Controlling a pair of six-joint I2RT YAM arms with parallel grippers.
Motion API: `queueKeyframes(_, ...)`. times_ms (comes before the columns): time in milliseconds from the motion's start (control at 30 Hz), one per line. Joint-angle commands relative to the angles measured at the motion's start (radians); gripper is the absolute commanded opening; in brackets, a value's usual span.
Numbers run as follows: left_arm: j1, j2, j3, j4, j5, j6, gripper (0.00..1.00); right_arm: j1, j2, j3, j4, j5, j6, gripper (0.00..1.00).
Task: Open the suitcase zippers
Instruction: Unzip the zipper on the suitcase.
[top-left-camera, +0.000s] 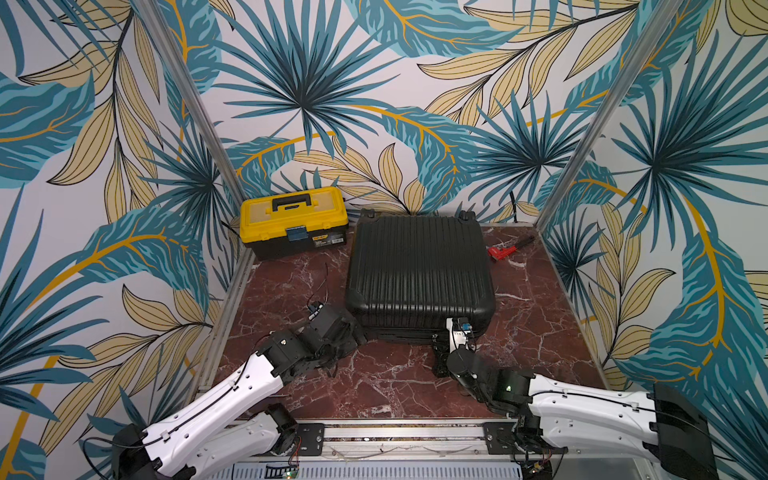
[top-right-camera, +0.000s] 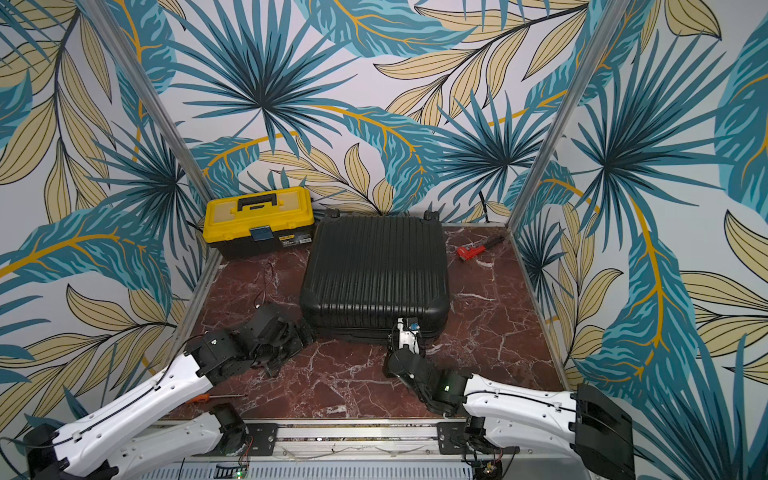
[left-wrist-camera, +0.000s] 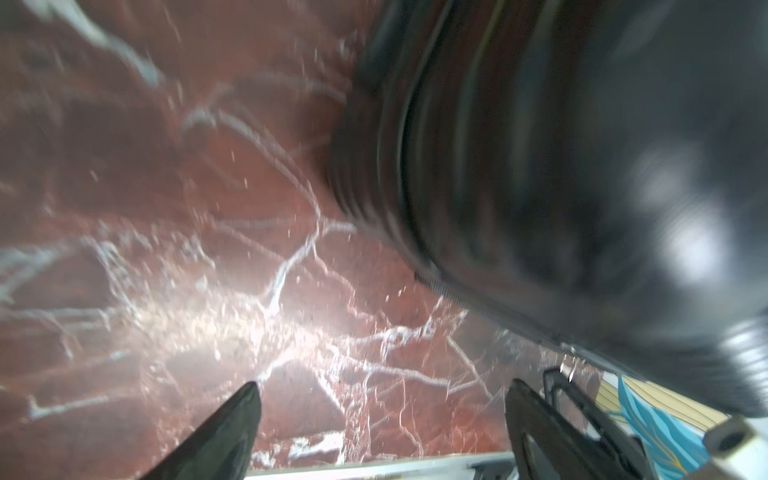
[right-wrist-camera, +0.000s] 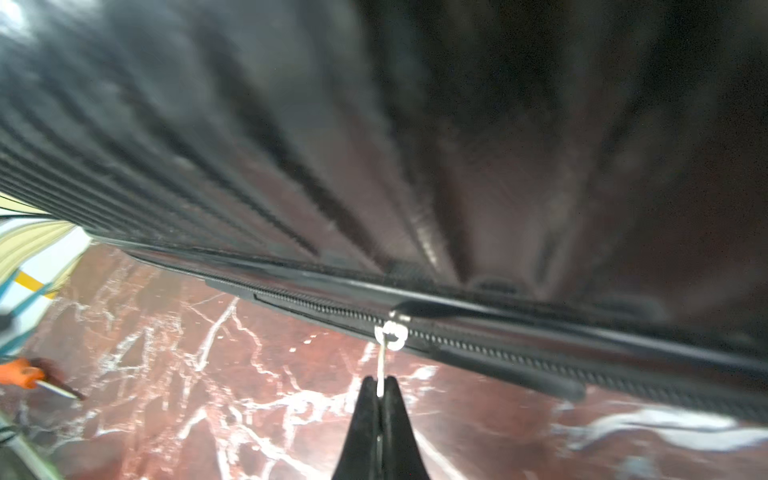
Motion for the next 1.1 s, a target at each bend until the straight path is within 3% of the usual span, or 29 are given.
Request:
queueKeyframes(0,-0.045,0.004,-0.038,0.142,-0.009,-0.164,0.88,0.018,0.045,0.042,0.121,0.071,0.074,0.00)
queueKeyframes(167,-0.050,0.120,-0.047,0.210,-0.084,-0.147,0.82,0.040,0.023,0.074,0.097,0.068,0.024,0.00)
queueKeyframes(233,-0.009,0.175,-0.008,0.214,-0.115,-0.086,0.82,0.065,0.010,0.093,0.046,0.067,-0.017,0.00)
queueKeyframes(333,0.091,0.265,0.065,0.226,-0.085,-0.001,0.82,0.107,-0.004,0.115,-0.056,0.076,-0.061,0.00)
queueKeyframes(467,0.158,0.371,0.189,0.228,-0.064,0.114,0.83,0.147,0.006,0.129,-0.130,0.047,-0.102,0.00)
queueKeyframes(700,0.222,0.527,0.361,0.227,0.045,0.248,0.90,0.162,0.149,0.174,-0.055,-0.055,-0.197,0.00)
queueKeyframes(900,0.236,0.520,0.286,0.258,0.132,0.193,0.93,0.129,0.234,0.197,0.075,-0.001,-0.208,0.00)
queueKeyframes(1067,0.170,0.441,0.119,0.430,0.161,0.083,0.85,0.092,0.290,0.223,0.132,-0.036,-0.213,0.00)
